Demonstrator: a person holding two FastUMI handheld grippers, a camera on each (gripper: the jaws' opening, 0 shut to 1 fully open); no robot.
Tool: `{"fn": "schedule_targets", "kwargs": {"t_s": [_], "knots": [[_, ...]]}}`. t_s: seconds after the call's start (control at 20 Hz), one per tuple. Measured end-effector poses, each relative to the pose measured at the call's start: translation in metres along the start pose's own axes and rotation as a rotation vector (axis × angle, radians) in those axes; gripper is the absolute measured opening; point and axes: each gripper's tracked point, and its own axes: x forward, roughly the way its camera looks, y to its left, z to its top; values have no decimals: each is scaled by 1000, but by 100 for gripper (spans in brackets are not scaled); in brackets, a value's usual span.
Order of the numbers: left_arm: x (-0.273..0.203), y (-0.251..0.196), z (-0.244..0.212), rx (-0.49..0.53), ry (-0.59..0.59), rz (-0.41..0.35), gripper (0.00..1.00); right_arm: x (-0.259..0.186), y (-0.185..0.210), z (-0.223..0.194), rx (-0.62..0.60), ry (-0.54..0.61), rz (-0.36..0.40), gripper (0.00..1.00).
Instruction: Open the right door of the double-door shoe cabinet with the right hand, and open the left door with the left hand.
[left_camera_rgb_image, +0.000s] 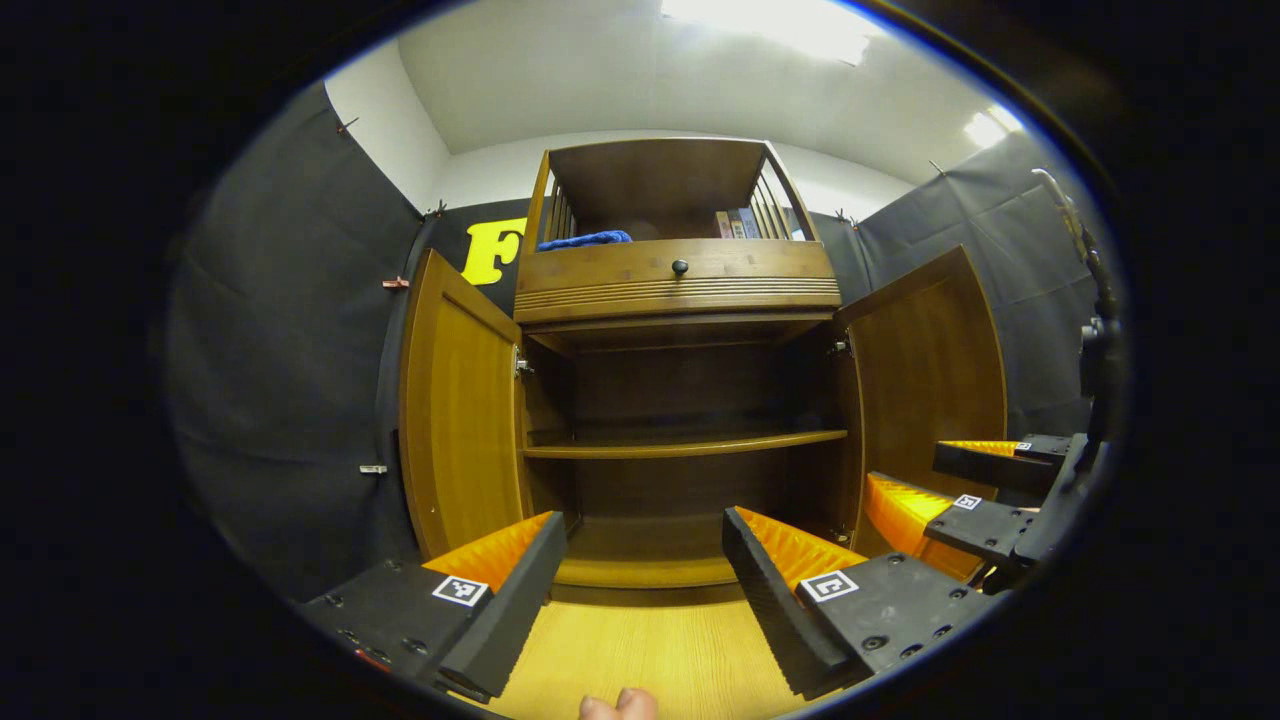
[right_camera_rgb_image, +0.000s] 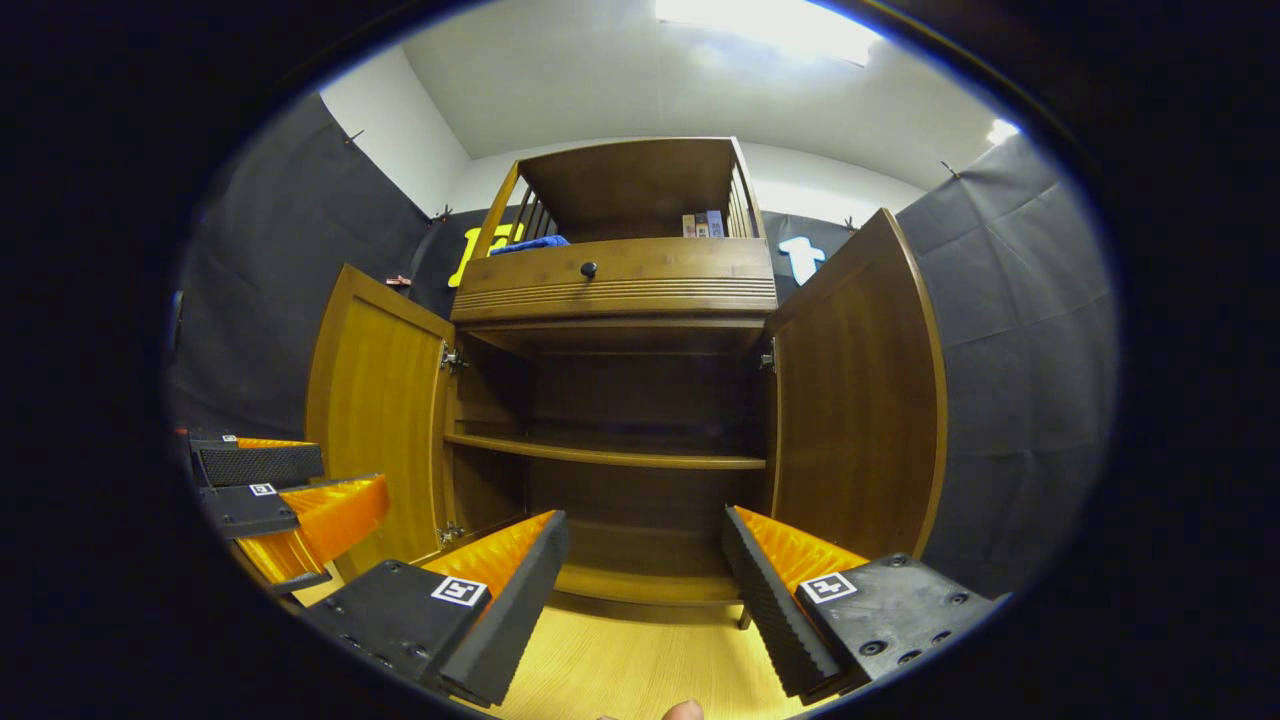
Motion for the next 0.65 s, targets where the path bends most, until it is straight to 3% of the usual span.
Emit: {"fn": "schedule_targets", "kwargs": {"t_s": [0.65], "knots": [[-1,-3,2,-6,-1,-7,98,0,1,0,-3,1,5,98]]}}
